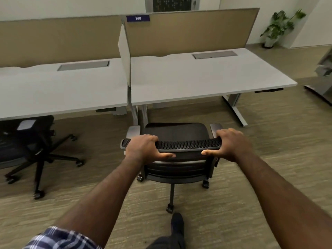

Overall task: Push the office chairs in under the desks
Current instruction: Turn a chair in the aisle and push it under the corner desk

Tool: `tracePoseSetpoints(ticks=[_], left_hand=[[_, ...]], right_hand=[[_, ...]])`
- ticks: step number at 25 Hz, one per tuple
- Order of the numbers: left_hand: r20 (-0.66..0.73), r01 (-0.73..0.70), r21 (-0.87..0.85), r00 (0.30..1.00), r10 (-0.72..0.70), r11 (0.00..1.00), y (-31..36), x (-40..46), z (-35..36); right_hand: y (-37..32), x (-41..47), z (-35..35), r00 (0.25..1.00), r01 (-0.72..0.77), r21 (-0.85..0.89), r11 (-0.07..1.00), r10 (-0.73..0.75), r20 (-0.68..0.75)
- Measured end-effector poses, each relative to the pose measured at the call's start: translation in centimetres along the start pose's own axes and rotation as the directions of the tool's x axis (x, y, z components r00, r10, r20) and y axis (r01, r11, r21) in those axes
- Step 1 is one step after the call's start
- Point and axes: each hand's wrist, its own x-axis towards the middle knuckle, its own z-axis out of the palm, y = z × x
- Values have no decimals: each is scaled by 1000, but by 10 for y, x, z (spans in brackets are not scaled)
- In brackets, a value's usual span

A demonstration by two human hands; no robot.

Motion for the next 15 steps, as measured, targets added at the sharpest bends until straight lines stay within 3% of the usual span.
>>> tracePoseSetpoints(ticks=[7,15], left_hand=[[-23,18,-7,1000,-18,1000,14,94,12],[-45,-5,42,999,7,999,5,185,16]], right_hand=[[58,95,4,998,10,-10,1000,-9,56],[93,165,8,1000,7,5,1000,-7,27]])
